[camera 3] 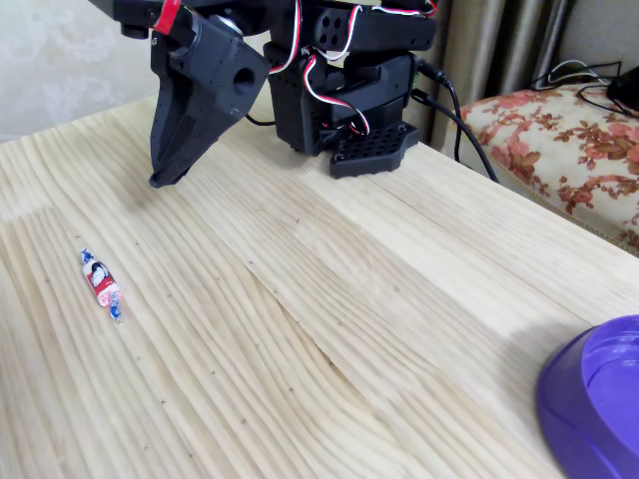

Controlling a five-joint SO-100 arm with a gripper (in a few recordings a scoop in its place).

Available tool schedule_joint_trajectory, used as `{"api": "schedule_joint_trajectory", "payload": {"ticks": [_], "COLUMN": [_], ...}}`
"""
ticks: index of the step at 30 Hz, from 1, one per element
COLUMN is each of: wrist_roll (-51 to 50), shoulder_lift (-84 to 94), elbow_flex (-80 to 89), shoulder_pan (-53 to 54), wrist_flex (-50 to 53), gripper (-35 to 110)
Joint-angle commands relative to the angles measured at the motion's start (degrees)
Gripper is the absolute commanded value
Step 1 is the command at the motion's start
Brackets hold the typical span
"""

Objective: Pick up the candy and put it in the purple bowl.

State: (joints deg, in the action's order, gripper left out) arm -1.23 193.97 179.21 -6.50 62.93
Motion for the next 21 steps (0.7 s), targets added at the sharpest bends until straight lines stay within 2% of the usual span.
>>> {"api": "schedule_joint_trajectory", "payload": {"ticks": [1,12,21], "wrist_roll": [-0.62,-0.35,-0.35], "shoulder_lift": [3.69,0.62,-17.05], "elbow_flex": [-1.05,-3.52,-16.87], "shoulder_pan": [-0.18,1.93,4.31], "wrist_flex": [0.26,0.0,-6.24], "gripper": [0,0,0]}}
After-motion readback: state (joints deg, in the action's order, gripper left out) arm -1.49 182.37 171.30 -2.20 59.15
